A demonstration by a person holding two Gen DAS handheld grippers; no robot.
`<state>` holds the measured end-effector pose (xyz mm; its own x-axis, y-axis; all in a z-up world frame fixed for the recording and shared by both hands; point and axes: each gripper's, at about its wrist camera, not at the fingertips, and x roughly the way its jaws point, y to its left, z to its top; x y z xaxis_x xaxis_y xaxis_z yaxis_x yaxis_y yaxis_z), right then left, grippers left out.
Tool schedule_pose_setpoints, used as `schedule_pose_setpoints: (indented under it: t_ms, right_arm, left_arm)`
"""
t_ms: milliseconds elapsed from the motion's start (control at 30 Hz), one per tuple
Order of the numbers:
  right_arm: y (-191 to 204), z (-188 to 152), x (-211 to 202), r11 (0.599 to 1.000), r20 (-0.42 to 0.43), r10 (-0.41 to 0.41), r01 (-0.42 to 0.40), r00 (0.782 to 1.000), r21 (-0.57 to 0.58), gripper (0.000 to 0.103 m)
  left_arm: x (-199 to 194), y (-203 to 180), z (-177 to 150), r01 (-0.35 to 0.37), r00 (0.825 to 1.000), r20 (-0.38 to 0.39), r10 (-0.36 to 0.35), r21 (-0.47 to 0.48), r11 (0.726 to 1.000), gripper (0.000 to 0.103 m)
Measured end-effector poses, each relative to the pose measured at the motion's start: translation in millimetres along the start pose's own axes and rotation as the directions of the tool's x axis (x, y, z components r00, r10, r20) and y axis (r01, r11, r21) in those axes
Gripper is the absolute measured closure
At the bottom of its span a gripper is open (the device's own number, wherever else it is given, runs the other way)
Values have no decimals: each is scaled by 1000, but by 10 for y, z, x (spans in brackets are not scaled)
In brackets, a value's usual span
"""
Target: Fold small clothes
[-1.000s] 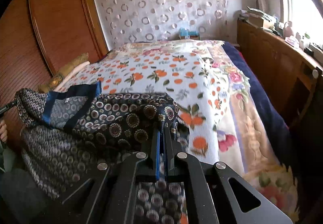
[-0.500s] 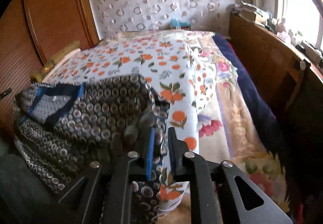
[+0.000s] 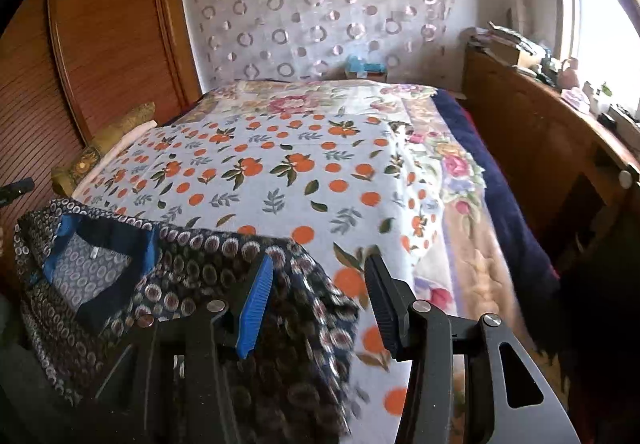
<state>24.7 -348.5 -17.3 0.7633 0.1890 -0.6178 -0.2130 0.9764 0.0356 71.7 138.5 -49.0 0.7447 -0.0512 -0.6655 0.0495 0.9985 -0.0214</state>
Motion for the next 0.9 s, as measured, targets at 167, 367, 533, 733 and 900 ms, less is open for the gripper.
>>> schedule_pose_setpoints:
  t_ms: [167,367,533,733,900]
  right_arm:
    - [-49,35,270,1000,-59,6,-6,998,-14,53]
    - [-31,59,394,1000,-110,3,-5,994,-25,45]
    - [-43,35,531,1000,-147,-6,4,989,-19,39]
    - [-12,44,589,999,-158,8,-14,987,-36,39]
    - [44,3,575,996,-149,40,-50,988,-69,62]
  left_arm:
    - [191,-57,-180,20,997,-79,-19,13,1000,35]
    - [301,-88,-418,38,988,-148,-38,-5,999,35]
    - [325,-105,-491,56,985,-162,-58,-17,998,35]
    - [338,-85,-482,79,985,-153,-82,-24,997,43]
    - [290,-195,-486,151,976,-157,-150,-1,988,85]
